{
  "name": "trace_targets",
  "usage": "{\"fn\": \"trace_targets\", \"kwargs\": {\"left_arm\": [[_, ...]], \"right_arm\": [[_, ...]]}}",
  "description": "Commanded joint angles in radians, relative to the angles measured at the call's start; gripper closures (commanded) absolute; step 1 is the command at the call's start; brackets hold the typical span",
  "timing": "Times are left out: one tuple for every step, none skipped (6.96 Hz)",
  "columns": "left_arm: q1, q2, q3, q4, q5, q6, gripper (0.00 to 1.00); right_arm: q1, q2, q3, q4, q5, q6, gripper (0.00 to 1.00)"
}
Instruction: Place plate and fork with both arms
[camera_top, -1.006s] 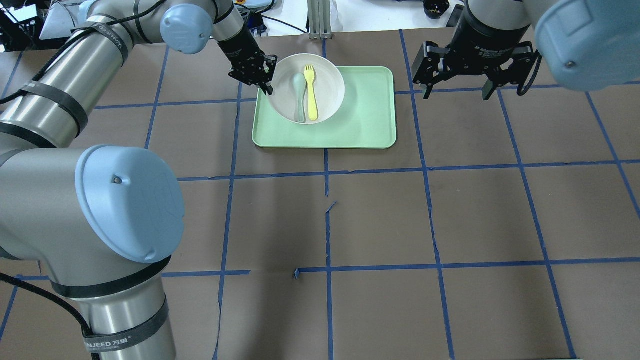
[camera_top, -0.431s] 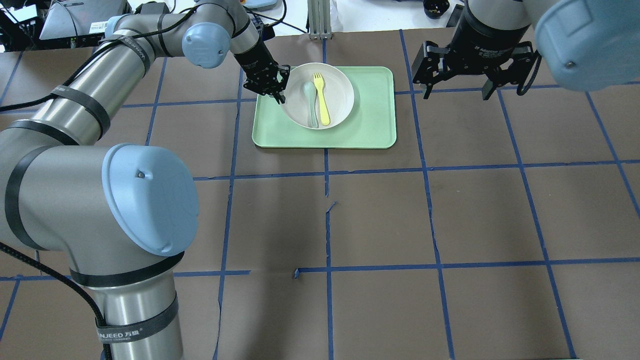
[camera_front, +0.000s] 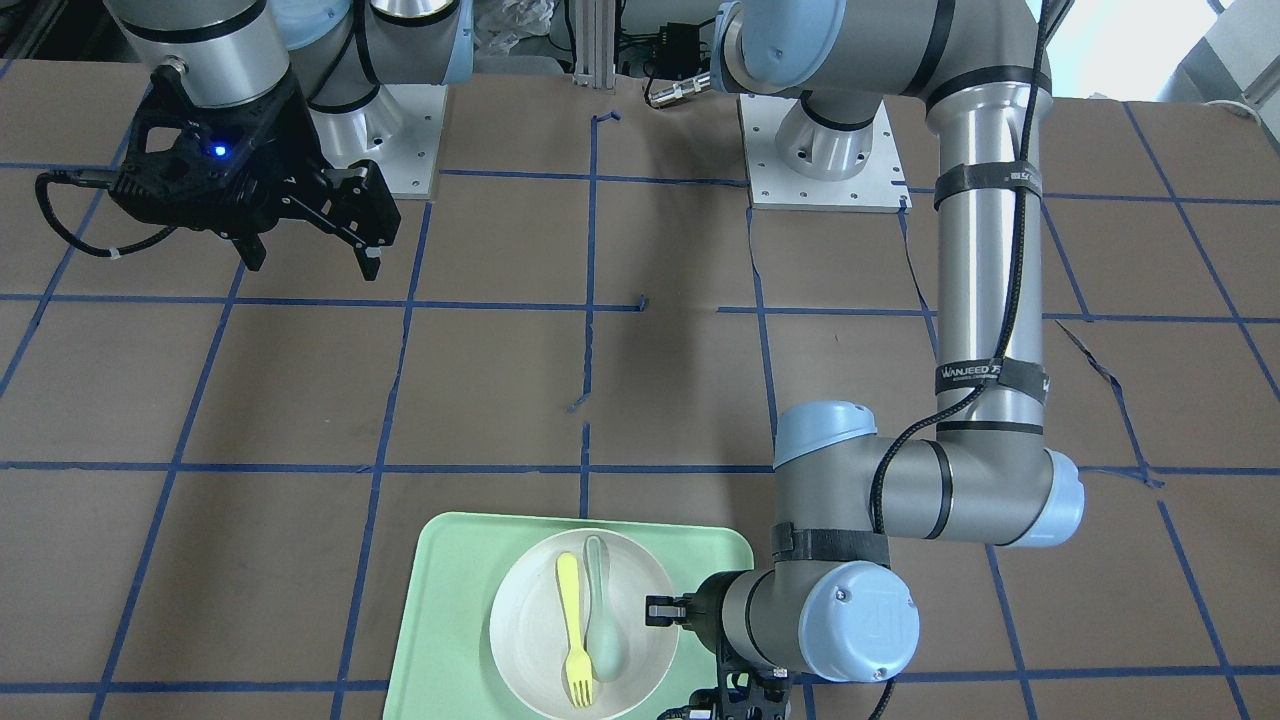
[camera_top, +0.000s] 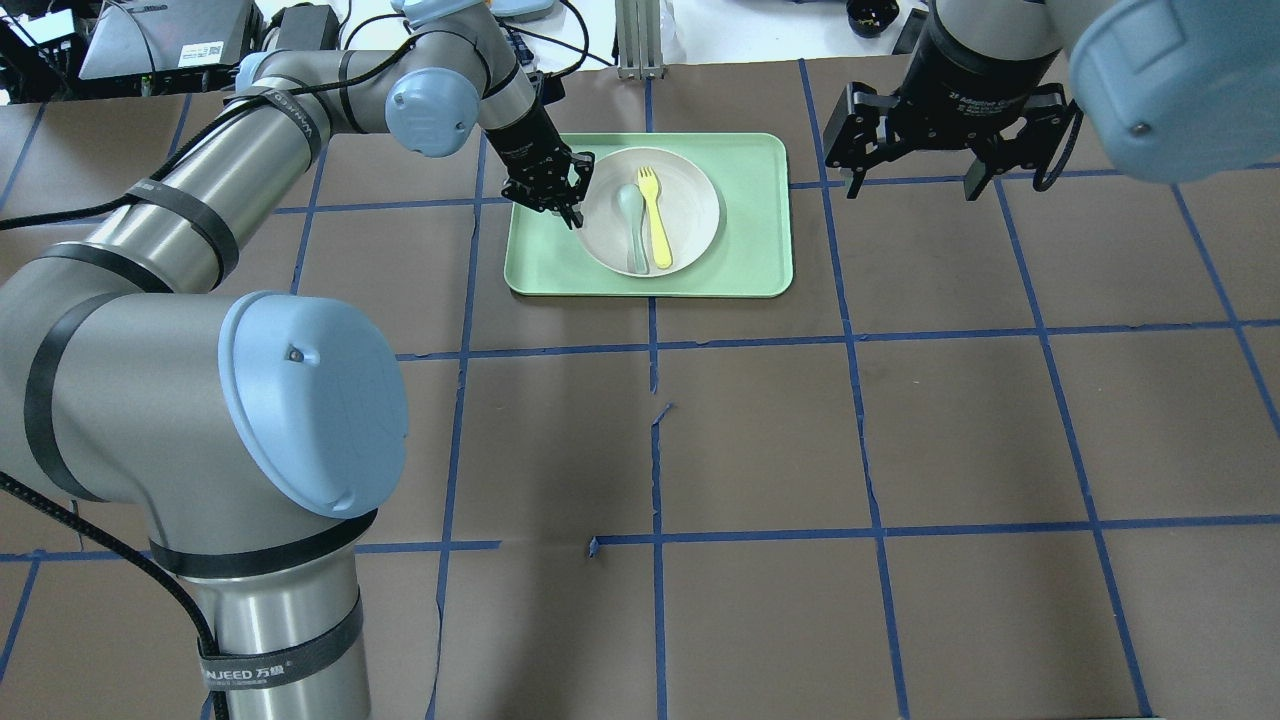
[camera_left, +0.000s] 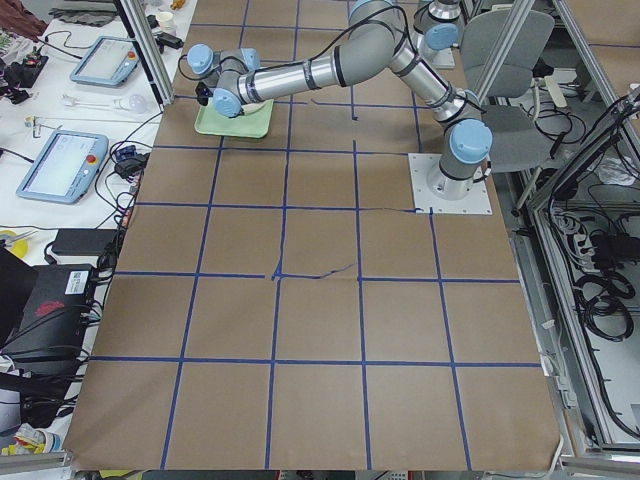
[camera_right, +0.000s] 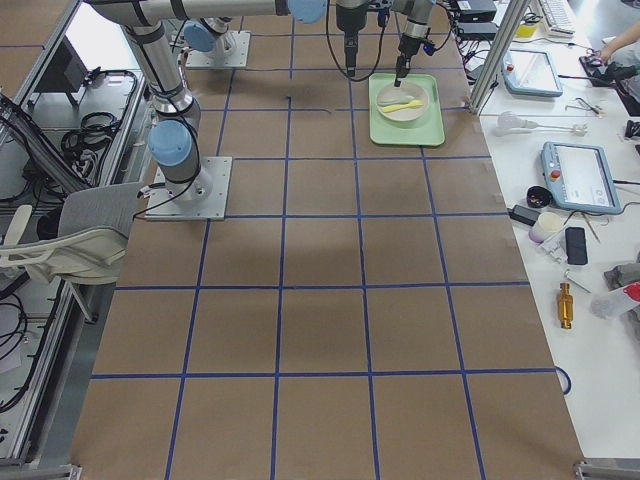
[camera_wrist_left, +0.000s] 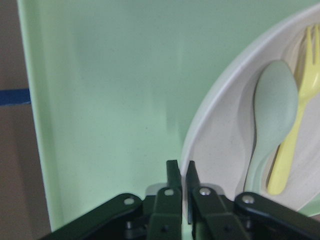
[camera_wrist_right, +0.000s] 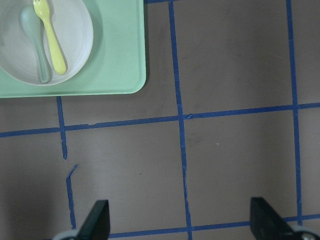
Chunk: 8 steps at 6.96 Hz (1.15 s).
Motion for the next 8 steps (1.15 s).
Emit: {"fn": "trace_targets", "kwargs": {"left_arm": [[-0.001,0.018,-0.016,-0.008,-0.024,-0.014,0.00],[-0.004,0.036,-0.019,-0.018,-0.021,-0.005,0.00],[0.001,0.079,-0.022,-0.066,0.059,0.006,0.00],[0.011,0.138,-0.027,-0.084,0.080,0.033,0.00],[0.039,0.204,-0.033,-0.142,0.089,0.035,0.00],[0.097,0.263,-0.039,-0.223,0.105,0.038,0.00],[0.154,0.321,-0.044,-0.289,0.106,0.049,0.00],[0.185,0.381,-0.045,-0.331,0.131,0.074,0.00]], "right_arm": [[-0.001,0.000,0.000,0.000,0.000,0.000,0.00],[-0.001,0.000,0.000,0.000,0.000,0.000,0.00],[-0.001,0.000,0.000,0.000,0.000,0.000,0.00],[0.000,0.000,0.000,-0.001,0.000,0.000,0.00],[-0.001,0.000,0.000,0.000,0.000,0.000,0.00],[0.000,0.000,0.002,0.000,0.000,0.000,0.00],[0.000,0.000,0.003,0.000,0.000,0.002,0.00],[0.002,-0.002,0.006,0.000,0.000,0.002,0.00]]}}
